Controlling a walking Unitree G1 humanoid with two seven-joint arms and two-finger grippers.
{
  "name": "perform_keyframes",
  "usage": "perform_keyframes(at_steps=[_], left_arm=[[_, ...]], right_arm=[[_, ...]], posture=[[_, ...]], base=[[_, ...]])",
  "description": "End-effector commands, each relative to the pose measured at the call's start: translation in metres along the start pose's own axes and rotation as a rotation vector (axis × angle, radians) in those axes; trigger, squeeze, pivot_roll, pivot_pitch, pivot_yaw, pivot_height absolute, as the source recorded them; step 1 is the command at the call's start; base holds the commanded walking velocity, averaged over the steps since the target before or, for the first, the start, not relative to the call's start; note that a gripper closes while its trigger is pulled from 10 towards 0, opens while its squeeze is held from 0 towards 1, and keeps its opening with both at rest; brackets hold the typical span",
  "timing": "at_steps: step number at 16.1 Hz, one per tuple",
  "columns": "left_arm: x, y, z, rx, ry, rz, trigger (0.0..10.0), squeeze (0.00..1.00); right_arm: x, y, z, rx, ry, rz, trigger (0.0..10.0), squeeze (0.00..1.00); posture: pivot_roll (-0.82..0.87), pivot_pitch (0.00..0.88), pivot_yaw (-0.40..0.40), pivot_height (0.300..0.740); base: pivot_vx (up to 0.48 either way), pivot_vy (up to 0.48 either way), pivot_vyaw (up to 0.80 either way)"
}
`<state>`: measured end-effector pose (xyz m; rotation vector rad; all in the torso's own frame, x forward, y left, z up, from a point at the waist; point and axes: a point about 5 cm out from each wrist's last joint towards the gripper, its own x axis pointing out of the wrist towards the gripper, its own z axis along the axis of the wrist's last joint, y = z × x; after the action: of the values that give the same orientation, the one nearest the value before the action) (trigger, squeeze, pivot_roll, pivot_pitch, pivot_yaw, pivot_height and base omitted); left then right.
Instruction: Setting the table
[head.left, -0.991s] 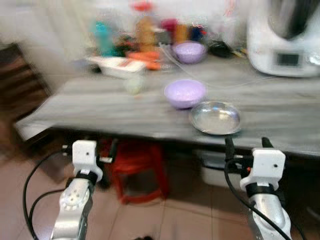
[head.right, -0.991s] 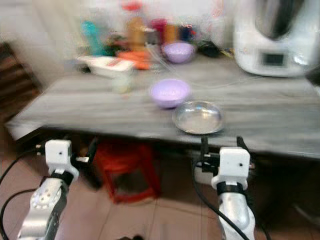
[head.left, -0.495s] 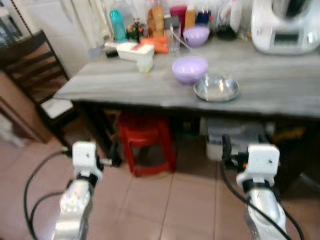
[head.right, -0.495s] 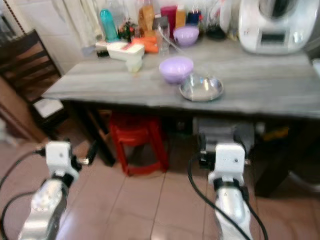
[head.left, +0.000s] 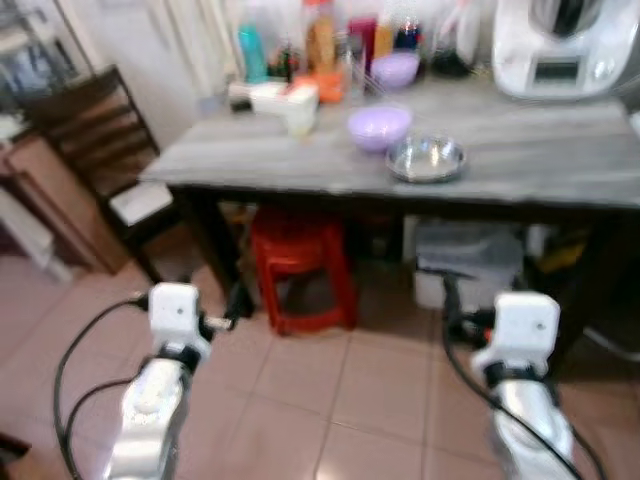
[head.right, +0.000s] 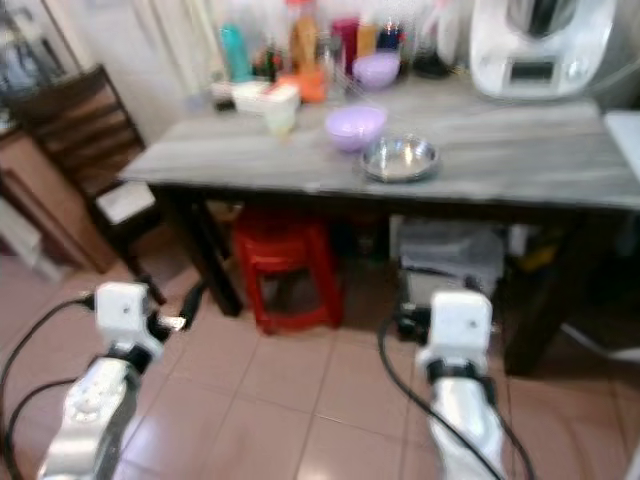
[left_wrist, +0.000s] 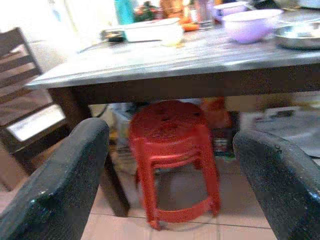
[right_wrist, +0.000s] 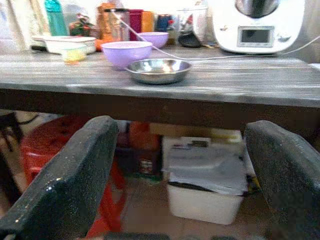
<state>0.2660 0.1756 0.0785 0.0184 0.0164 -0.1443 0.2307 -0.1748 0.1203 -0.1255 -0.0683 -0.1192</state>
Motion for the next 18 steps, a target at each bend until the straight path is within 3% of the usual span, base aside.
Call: perform_keyframes(at_steps=[1,9,13,18], left_arm=[[0.0027,0.0054,0.0057,0.015,-0.015,0.008,10.0,0.0],[0.0021,0.0033,0.0081,-0.008,-0.019,-0.003,10.0,0.0],[0.0027,0.0017,0.0096,-0.021,-0.021,-0.007,10.0,0.0],[0.0031,0.0014,0.0107,-0.03,-0.02,-0.008,10.0,0.0]], right_arm=[[0.0006,0.0062,0.0017,0.03,0.0,0.015,10.0,0.0],[0.0009,0.0043,0.009,0.04,-0.026,0.004,10.0,0.0],[0.0014,0.0046,0.01,0.044,-0.035,0.009,10.0,0.0],[0.0022,0.0048,0.0113,0.039,-0.041,0.016,10.0,0.0]], posture=[[-0.09,0.004,0.14,0.74],[-0.09,0.013,0.142,0.74],[-0.09,0.013,0.141,0.74],[-0.09,0.012,0.14,0.74]], base=[[0.0,0.0,0.0],[0.0,0.0,-0.44],[0.0,-0.279,-0.57],[0.0,-0.365,0.0]])
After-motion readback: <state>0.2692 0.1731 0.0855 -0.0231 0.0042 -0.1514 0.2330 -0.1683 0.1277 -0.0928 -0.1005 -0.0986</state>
